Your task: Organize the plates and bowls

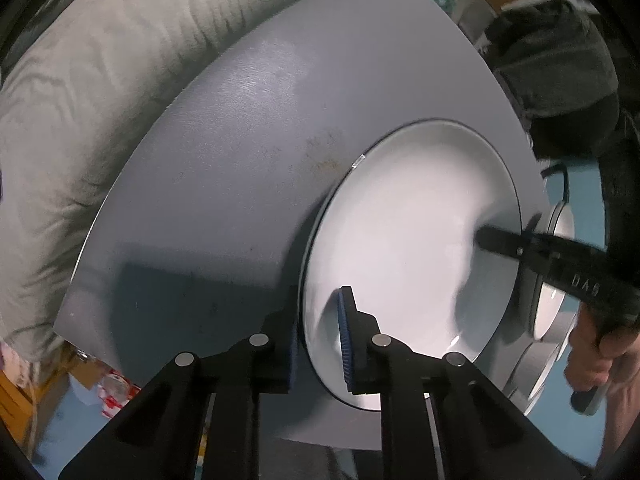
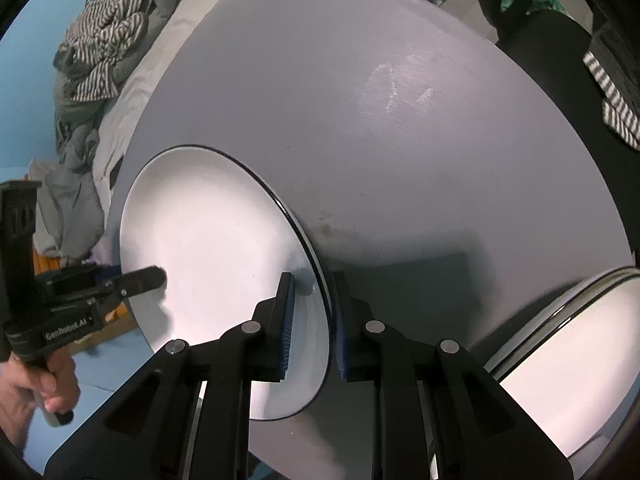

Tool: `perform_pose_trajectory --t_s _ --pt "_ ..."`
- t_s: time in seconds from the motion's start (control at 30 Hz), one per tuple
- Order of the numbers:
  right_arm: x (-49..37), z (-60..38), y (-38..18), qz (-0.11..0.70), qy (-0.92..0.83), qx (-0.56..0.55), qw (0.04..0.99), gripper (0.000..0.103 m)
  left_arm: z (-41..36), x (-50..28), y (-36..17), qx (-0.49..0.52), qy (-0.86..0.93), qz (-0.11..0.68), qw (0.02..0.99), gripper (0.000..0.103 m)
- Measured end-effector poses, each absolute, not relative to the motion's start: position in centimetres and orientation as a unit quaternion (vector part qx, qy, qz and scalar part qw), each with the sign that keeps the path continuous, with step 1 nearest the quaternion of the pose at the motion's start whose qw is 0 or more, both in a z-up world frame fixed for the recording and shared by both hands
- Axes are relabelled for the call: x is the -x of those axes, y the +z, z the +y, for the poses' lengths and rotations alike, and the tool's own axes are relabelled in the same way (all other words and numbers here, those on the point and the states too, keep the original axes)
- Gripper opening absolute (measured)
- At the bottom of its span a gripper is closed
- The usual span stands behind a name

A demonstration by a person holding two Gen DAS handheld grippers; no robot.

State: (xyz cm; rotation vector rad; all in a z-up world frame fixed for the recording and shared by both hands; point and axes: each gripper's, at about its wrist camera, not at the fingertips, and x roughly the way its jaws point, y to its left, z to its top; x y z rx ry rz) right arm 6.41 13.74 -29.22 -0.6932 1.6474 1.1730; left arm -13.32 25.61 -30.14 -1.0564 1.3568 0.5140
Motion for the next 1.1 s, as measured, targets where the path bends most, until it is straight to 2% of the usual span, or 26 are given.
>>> perform_pose_trajectory --t_s 0.37,1.1 --pt "-5.5 12.7 -28.7 0.676 0.471 0.298 0.482 0.018 25.4 12.1 -29.9 0.451 0.209 0.6 0.627 0.016" --pt "-9.7 8.0 -24.0 0.67 0.454 0.254 0.53 0.018 22.9 7.3 -24.0 0.413 0.156 0.588 0.678 0.016"
